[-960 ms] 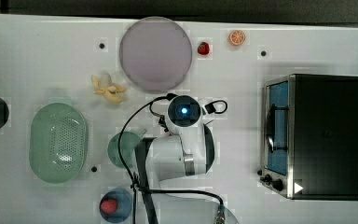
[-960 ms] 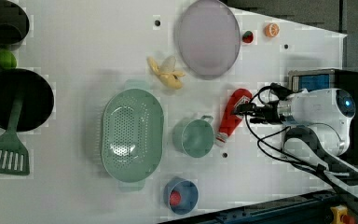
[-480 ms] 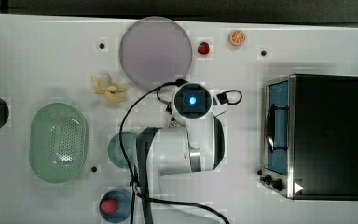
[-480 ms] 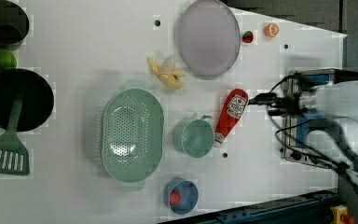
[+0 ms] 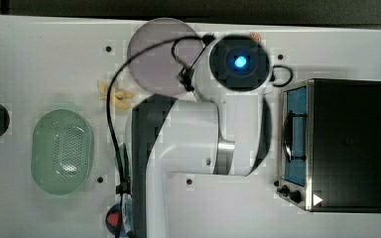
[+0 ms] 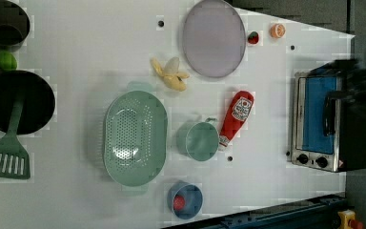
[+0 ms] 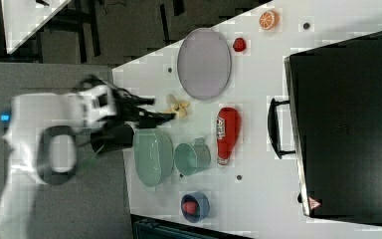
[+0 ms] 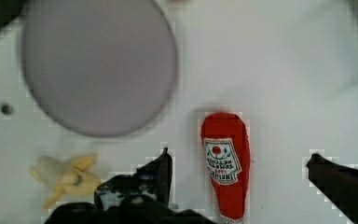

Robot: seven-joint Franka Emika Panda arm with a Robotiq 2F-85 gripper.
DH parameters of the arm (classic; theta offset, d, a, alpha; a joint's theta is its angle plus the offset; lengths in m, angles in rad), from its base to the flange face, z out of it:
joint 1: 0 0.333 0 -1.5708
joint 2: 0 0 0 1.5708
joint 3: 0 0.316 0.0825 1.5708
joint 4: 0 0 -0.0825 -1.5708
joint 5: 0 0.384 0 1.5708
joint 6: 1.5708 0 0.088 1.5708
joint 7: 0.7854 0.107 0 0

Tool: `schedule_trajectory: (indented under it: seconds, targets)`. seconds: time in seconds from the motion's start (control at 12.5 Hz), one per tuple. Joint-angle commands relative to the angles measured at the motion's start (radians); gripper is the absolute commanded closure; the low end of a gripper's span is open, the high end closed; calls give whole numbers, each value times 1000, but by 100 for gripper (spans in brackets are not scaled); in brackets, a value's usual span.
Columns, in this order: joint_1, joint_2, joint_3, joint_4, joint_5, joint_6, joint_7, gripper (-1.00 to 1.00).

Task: Pick ketchup from strainer and place it on the table

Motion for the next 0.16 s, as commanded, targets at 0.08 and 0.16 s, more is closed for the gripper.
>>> schedule_trajectory:
  seconds: [0.08, 0.16]
  targets:
    - [2, -1, 16, 157, -1, -147, 138, -100]
    - [2, -1, 14, 196, -3, -175, 139, -100]
